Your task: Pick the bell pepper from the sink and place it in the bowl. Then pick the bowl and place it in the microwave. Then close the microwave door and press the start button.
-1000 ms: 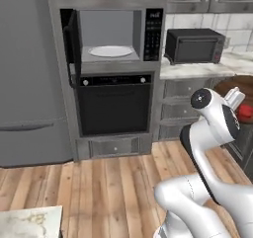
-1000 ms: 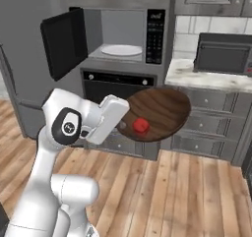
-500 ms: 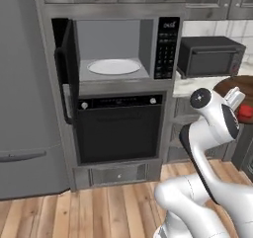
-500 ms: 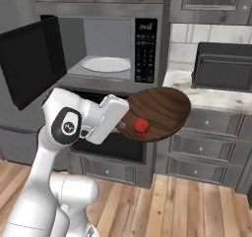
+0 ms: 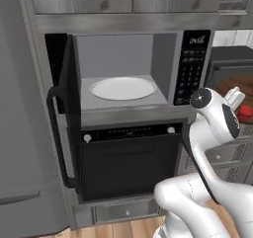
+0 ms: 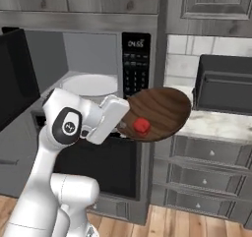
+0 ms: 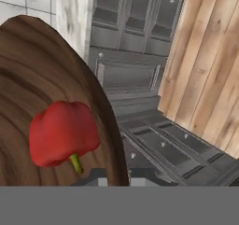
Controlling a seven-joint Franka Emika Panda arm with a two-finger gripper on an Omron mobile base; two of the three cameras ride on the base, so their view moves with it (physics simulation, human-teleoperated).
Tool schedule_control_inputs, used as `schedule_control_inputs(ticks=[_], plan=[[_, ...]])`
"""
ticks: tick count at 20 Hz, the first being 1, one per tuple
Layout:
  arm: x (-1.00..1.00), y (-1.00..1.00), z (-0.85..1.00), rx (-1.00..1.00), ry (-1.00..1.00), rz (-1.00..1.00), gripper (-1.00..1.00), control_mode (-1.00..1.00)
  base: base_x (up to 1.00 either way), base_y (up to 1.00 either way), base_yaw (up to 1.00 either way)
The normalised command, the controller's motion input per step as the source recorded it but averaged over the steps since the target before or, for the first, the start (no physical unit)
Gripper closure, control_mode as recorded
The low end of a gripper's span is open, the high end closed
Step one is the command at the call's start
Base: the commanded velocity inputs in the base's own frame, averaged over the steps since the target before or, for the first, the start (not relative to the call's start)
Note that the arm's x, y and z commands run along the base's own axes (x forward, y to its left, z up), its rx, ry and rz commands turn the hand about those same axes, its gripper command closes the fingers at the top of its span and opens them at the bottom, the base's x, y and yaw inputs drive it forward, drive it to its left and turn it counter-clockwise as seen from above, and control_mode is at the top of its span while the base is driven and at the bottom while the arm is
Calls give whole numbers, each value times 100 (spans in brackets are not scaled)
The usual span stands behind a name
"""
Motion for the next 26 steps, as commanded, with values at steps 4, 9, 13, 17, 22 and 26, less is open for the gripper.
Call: schedule_control_inputs(ticks=[4,9,13,17,22,26], plan=[[0,0,0,0,0,0,100,100,40,75,-11],[0,0,0,0,0,0,100,100,5,36,-8],[0,0,0,0,0,0,100,100,24,-23,-11],[0,0,0,0,0,0,100,100,32,-34,-8],[0,0,0,0,0,0,100,100,-6,-29,-4],[0,-5,0,8,0,0,100,-100,-11,-9,0]])
